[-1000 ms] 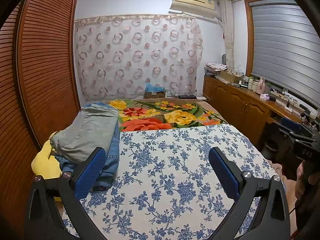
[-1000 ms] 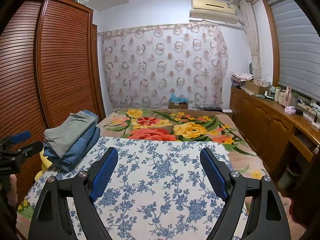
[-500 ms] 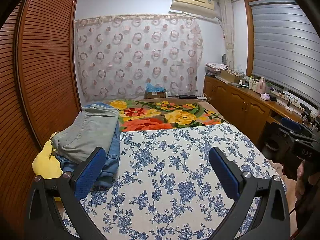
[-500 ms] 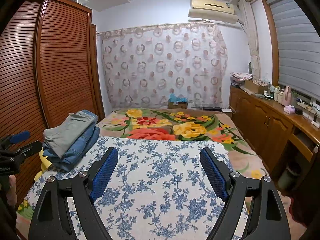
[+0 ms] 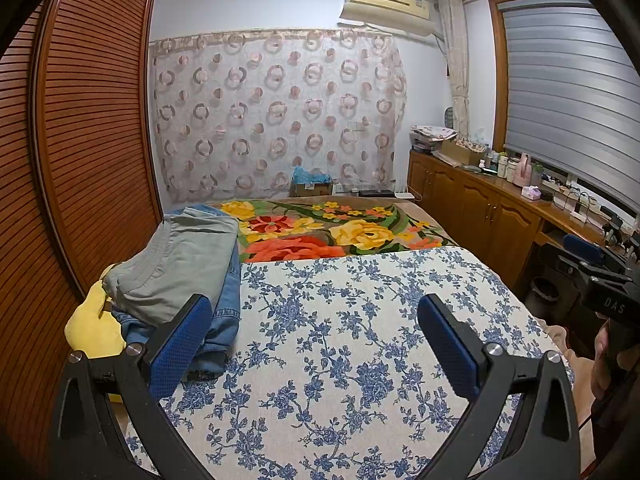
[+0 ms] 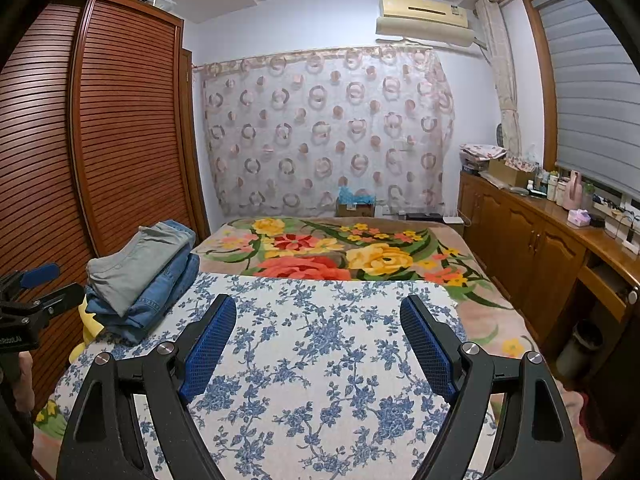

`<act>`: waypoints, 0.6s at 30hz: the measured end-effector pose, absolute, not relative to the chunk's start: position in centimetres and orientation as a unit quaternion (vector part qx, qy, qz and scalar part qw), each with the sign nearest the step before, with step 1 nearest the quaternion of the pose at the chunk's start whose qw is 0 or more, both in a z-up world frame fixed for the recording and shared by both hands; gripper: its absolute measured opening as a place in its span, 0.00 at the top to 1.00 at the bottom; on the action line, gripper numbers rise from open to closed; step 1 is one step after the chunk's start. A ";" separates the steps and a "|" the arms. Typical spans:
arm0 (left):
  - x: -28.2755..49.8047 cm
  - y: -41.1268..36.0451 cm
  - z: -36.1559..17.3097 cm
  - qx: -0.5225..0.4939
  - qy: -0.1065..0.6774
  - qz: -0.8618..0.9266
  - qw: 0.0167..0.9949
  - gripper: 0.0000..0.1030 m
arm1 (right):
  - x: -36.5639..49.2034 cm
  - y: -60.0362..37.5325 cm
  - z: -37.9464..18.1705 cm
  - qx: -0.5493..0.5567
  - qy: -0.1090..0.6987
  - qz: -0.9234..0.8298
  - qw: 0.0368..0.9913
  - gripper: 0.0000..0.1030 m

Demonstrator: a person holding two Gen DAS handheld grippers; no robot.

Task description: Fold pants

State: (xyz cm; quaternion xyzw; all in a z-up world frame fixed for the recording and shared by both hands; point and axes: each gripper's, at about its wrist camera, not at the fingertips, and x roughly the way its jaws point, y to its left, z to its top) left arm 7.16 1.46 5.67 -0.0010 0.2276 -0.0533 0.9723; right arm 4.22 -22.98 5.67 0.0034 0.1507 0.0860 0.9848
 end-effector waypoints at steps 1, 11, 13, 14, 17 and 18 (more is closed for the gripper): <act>7.2 1.5 5.7 -0.001 0.228 -0.053 0.972 0.00 | 4.2 -23.0 5.7 0.004 0.150 0.085 0.985 0.17; 7.1 1.4 5.6 -0.001 0.227 -0.053 0.972 0.00 | 4.2 -23.0 5.6 0.004 0.150 0.085 0.985 0.17; 7.1 1.4 5.6 -0.001 0.228 -0.053 0.972 0.00 | 4.3 -23.0 5.6 0.004 0.151 0.085 0.985 0.17; 7.1 1.4 5.6 -0.001 0.227 -0.053 0.972 0.00 | 4.2 -23.0 5.6 0.004 0.151 0.085 0.985 0.17; 7.2 1.5 5.6 -0.001 0.227 -0.053 0.972 0.00 | 4.2 -23.0 5.6 0.003 0.151 0.086 0.985 0.17; 7.2 1.4 5.6 -0.001 0.227 -0.053 0.972 0.00 | 4.2 -23.0 5.6 0.003 0.151 0.085 0.985 0.17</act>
